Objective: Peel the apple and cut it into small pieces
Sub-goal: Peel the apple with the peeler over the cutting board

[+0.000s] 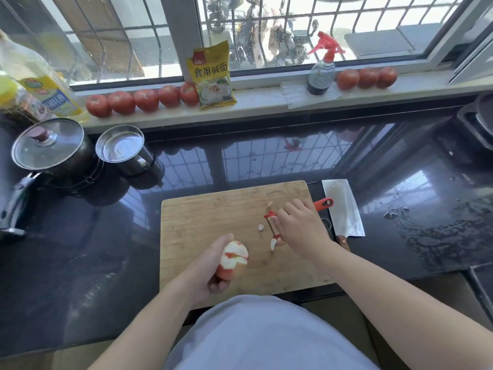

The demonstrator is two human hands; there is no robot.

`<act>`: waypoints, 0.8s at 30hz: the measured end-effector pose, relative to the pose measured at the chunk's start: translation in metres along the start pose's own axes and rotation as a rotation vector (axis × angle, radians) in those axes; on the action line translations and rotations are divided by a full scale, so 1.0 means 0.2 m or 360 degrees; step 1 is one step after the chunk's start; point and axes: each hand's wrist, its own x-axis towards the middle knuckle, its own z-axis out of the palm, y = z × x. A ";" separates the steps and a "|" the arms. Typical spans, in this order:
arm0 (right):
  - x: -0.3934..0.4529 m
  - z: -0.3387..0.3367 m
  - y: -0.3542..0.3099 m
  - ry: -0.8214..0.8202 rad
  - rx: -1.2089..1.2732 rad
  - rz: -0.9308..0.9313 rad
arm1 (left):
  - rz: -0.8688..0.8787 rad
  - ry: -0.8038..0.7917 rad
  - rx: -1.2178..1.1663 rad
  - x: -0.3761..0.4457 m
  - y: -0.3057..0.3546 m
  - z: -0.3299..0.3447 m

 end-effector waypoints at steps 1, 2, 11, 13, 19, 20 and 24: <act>-0.01 0.01 -0.01 -0.0087 -0.0048 0.0015 | 0.0014 0.0005 -0.0038 0.00 0.00 0.00; -0.02 0.02 -0.03 -0.0180 -0.0093 0.0032 | 0.0030 -0.0007 -0.0082 0.00 0.00 -0.01; 0.01 -0.23 -0.25 0.0004 0.0542 -0.0180 | -0.0027 -0.0121 -0.0312 -0.03 0.01 0.03; 0.02 -0.29 -0.31 0.0012 0.0562 -0.0289 | 0.0004 -0.0122 -0.0312 -0.02 0.01 0.04; -0.01 -0.31 -0.30 0.0094 0.0461 -0.0547 | -0.0011 -0.0109 -0.0262 -0.01 0.01 0.02; -0.02 -0.31 -0.30 0.0102 0.0452 -0.0566 | -0.0013 -0.0113 -0.0228 -0.01 0.01 0.02; -0.02 -0.30 -0.31 0.0142 0.0436 -0.0592 | -0.0007 -0.0103 -0.0123 0.00 0.01 0.02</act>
